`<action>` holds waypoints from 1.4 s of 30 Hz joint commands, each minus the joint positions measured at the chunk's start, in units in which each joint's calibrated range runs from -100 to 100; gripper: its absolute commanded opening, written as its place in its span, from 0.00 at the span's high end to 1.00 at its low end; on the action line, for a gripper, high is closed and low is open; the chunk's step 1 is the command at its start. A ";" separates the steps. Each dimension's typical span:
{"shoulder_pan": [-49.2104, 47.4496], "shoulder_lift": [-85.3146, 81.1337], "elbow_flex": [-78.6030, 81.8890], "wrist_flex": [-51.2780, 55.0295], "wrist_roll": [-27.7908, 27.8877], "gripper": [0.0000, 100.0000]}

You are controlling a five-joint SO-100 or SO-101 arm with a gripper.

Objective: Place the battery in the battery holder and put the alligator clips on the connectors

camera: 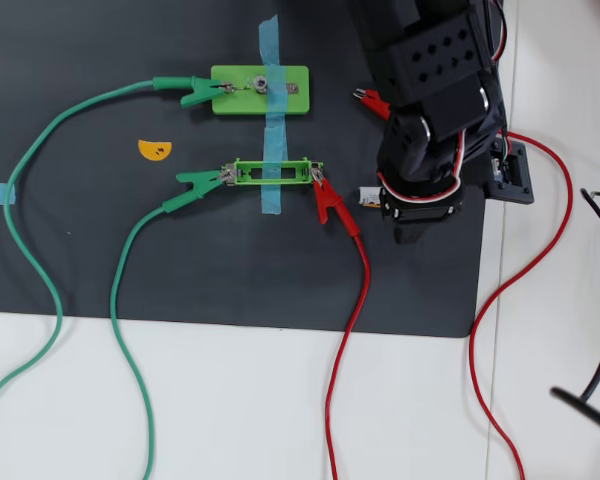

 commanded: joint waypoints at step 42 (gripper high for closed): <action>2.13 10.30 -8.20 8.09 -0.17 0.85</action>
